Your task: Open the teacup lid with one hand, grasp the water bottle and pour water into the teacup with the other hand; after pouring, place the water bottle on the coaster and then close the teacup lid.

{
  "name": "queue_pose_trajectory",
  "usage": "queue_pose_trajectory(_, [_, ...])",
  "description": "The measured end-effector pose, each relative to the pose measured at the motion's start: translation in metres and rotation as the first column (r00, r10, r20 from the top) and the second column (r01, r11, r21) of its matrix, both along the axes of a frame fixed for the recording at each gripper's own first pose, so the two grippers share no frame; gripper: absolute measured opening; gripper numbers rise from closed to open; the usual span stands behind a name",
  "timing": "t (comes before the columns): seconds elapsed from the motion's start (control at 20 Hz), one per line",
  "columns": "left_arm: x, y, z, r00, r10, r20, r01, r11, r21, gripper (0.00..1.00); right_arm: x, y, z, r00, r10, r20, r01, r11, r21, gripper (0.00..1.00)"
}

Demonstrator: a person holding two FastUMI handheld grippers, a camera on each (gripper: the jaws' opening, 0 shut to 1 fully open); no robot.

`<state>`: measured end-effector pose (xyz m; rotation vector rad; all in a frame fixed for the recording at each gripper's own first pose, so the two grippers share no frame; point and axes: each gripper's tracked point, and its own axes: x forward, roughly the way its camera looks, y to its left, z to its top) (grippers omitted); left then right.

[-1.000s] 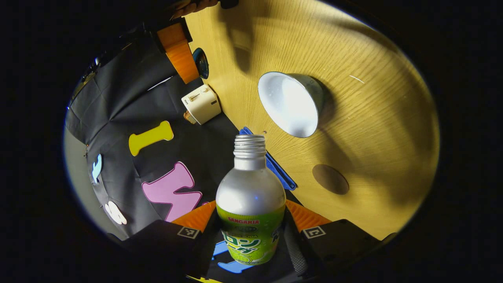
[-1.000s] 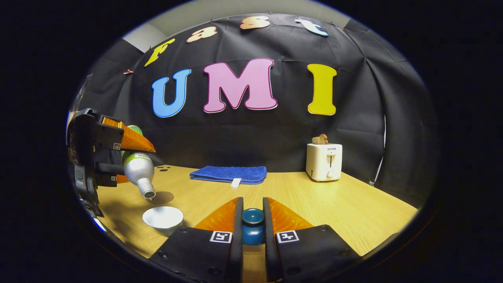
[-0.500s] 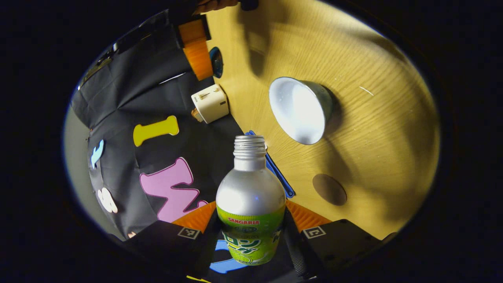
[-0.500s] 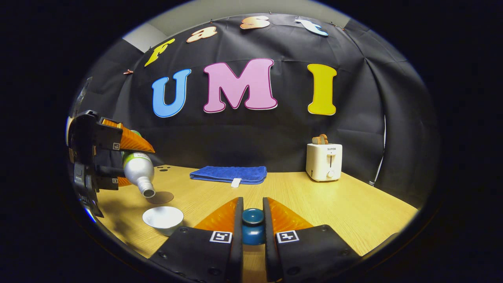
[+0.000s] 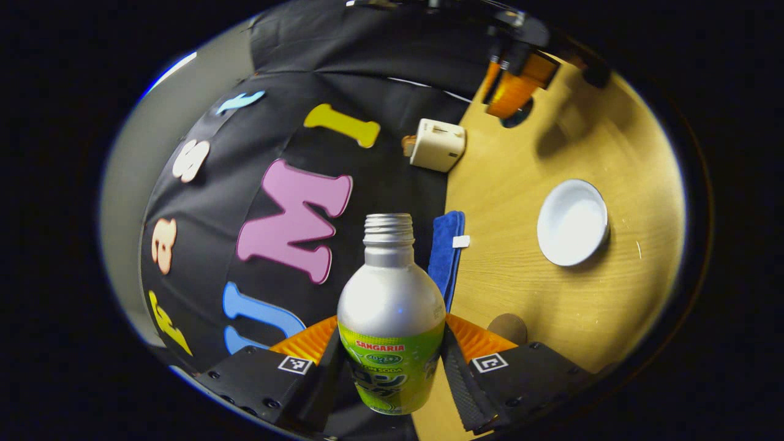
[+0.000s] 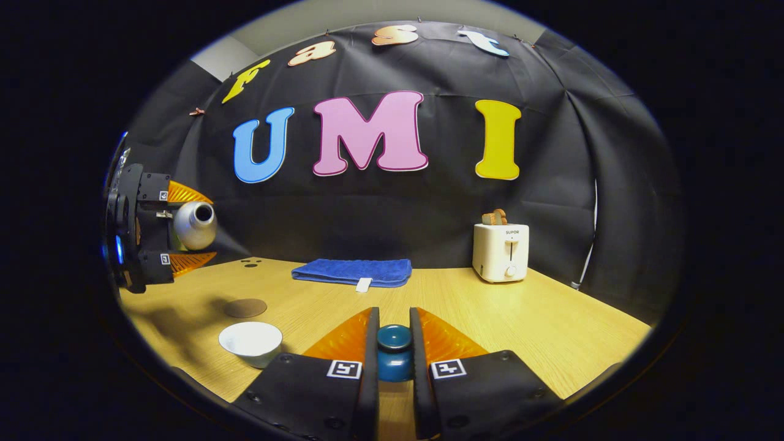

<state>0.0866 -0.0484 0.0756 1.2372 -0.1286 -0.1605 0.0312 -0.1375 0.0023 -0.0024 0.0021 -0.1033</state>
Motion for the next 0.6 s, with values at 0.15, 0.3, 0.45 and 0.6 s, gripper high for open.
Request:
queue_pose_trajectory(0.15, [0.000, 0.010, 0.008, 1.000, 0.003, -0.012, -0.006, 0.957, -0.290, 0.79, 0.000, 0.000, 0.000, 1.000, 0.000, 0.000, 0.000, 1.000, 0.000, 0.26])
queue_pose_trajectory(0.3, [0.011, 0.021, 0.019, 1.000, -0.013, -0.014, 0.003, 0.831, -0.557, 0.79, 0.000, 0.000, 0.000, 1.000, -0.001, 0.000, 0.001, 1.000, 0.000, 0.26])
queue_pose_trajectory(0.45, [0.033, 0.029, 0.013, 0.998, -0.048, -0.044, -0.001, 0.662, -0.750, 0.78, -0.001, -0.004, -0.001, 1.000, -0.021, 0.000, 0.021, 1.000, -0.001, 0.26])
queue_pose_trajectory(0.6, [0.052, 0.036, -0.004, 0.995, -0.074, -0.067, -0.018, 0.522, -0.853, 0.79, -0.001, -0.004, 0.000, 1.000, -0.024, 0.000, 0.024, 1.000, 0.000, 0.26])
